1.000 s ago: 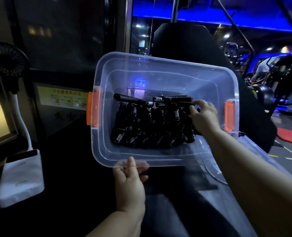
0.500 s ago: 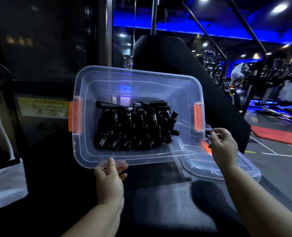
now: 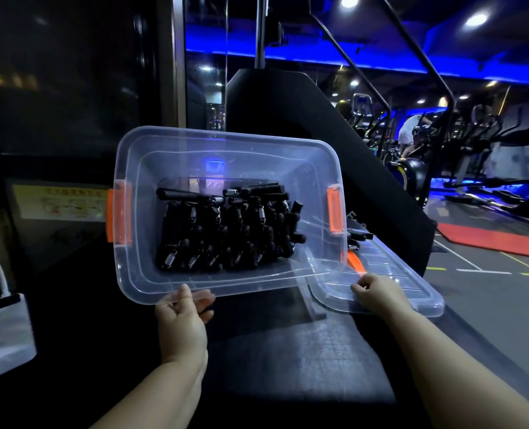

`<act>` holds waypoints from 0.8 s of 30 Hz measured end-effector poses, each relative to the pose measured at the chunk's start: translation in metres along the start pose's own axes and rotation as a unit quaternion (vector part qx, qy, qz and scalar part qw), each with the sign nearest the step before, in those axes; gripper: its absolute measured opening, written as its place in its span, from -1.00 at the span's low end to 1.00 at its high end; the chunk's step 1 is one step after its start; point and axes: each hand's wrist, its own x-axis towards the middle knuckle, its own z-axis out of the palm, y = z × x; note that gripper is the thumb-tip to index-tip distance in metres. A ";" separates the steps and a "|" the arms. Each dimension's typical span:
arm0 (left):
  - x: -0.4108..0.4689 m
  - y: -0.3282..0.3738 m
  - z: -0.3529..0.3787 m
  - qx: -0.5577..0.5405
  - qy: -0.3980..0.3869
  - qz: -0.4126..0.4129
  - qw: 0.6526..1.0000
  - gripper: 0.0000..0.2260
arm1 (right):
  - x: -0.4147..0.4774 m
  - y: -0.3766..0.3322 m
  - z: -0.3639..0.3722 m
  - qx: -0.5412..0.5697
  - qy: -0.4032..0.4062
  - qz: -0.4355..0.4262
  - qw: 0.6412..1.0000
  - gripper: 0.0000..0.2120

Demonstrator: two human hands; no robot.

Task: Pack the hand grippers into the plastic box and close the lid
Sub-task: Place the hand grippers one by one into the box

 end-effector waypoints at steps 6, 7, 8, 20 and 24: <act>0.003 -0.002 -0.002 -0.001 -0.016 0.005 1.000 -0.77 | -0.010 0.001 -0.004 0.000 -0.019 0.021 1.000 -0.80; 0.003 -0.002 -0.002 -0.002 -0.016 0.004 1.000 -0.77 | -0.012 0.002 -0.005 0.001 -0.020 0.021 1.000 -0.80; 0.004 -0.002 -0.003 -0.003 -0.018 0.004 1.000 -0.77 | -0.014 0.004 -0.007 0.000 -0.022 0.021 1.000 -0.80; 0.006 -0.003 -0.002 0.007 -0.018 -0.001 1.000 -0.69 | -0.045 0.019 -0.020 -0.012 -0.028 0.016 0.999 -0.83; 0.006 -0.002 -0.001 0.003 -0.012 -0.002 1.000 -0.78 | -0.054 0.020 -0.024 -0.015 -0.025 0.020 0.999 -0.77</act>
